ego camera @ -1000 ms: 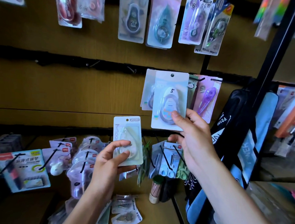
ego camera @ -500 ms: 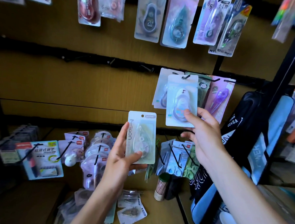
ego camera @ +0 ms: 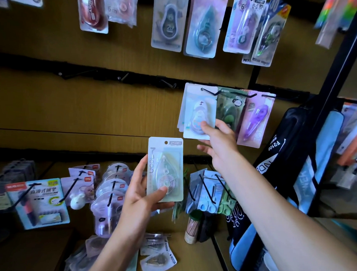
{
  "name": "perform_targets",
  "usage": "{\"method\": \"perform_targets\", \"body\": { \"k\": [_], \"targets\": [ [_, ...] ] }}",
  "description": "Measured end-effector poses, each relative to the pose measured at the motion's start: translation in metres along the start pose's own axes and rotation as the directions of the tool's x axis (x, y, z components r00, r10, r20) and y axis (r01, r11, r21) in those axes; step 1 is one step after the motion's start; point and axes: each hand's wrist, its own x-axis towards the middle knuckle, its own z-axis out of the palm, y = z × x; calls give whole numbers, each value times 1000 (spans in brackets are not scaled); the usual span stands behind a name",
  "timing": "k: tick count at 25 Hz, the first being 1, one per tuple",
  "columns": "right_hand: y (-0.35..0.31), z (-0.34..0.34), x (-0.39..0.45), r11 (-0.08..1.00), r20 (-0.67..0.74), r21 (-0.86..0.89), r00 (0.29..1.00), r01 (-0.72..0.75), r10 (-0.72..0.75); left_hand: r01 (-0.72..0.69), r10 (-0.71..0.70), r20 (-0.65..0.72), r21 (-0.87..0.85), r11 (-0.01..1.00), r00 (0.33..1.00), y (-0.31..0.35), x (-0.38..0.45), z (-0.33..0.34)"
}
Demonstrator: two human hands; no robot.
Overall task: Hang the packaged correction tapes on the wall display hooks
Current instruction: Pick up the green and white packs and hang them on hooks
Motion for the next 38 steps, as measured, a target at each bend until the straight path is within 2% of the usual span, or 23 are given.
{"method": "perform_targets", "body": {
  "k": [11, 15, 29, 33, 38],
  "targets": [
    [6, -2, 16, 997, 3, 67, 999, -41, 41, 0, 0, -18, 13, 1000, 1000, -2, 3, -5],
    [2, -17, 17, 989, 7, 143, 999, -47, 46, 5, -5, -23, 0, 1000, 1000, 1, 1, -6],
    [-1, -32, 12, 968, -25, 251, 999, 27, -21, 7, -10, -59, -51, 999, 998, 2, -2, -7],
    [0, -35, 11, 969, -5, 245, 1000, 29, -29, 16, -19, -58, -52, 999, 998, 3, -3, -9],
    [11, -28, 6, 995, 57, 96, 998, 23, -29, 25, -28, -61, -55, 998, 998, 2, -3, -9]
  ]
}}
